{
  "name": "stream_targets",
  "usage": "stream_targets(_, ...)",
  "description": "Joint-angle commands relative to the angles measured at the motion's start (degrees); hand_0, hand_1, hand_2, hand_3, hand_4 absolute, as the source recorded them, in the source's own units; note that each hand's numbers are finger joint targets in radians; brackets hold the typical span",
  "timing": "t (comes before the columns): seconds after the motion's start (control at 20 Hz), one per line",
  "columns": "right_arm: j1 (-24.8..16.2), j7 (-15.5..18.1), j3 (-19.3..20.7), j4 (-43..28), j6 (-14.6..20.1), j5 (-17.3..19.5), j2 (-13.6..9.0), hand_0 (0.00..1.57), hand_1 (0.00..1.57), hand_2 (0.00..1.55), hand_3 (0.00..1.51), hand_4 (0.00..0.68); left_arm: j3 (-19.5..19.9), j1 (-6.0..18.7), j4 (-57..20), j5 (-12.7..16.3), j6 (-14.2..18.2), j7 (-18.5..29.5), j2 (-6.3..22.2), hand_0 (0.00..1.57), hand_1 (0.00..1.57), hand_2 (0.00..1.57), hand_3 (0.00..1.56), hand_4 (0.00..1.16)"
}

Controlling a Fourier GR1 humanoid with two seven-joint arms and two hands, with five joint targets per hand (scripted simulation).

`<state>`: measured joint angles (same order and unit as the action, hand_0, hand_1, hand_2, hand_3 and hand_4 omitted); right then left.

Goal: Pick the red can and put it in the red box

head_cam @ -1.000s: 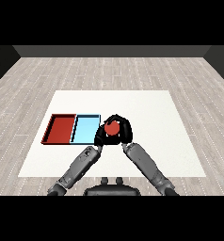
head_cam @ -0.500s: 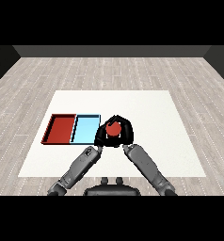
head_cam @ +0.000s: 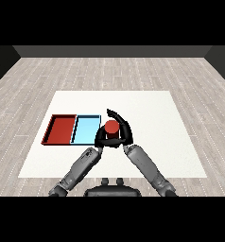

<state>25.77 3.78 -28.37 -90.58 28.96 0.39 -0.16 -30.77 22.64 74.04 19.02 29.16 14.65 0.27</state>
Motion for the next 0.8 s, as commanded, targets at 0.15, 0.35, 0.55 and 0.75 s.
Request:
stream_targets(0.15, 1.0, 0.3, 0.0, 0.4, 3.7, -0.4, 0.2, 0.0, 0.0, 0.0, 0.0, 0.0, -1.0, 2.6, 1.5, -1.5, 2.7, -3.2, -0.3, 1.57, 1.57, 1.57, 1.5, 1.13)
stream_targets(0.35, 1.6, -0.5, 1.3, 2.1, 4.2, 0.9, 0.2, 0.0, 0.0, 0.0, 0.0, 0.0, 1.5, -1.0, 1.7, -3.0, -0.7, -1.2, -0.3, 1.57, 1.57, 1.57, 1.5, 1.14)
stream_targets(0.55, -5.5, -2.4, 3.9, -8.2, -0.6, 2.7, -1.0, 0.0, 0.0, 0.0, 0.0, 0.0, -1.3, -0.8, 3.1, -2.3, 2.1, -2.0, -0.3, 1.57, 1.57, 1.57, 1.49, 1.14)
stream_targets(0.75, -5.7, 2.5, 9.9, -6.2, -5.1, -4.4, -0.6, 0.0, 0.0, 0.0, 0.0, 0.0, 1.1, -3.3, 6.4, -5.0, 1.3, -3.4, 0.7, 1.57, 1.57, 1.57, 1.48, 1.14)
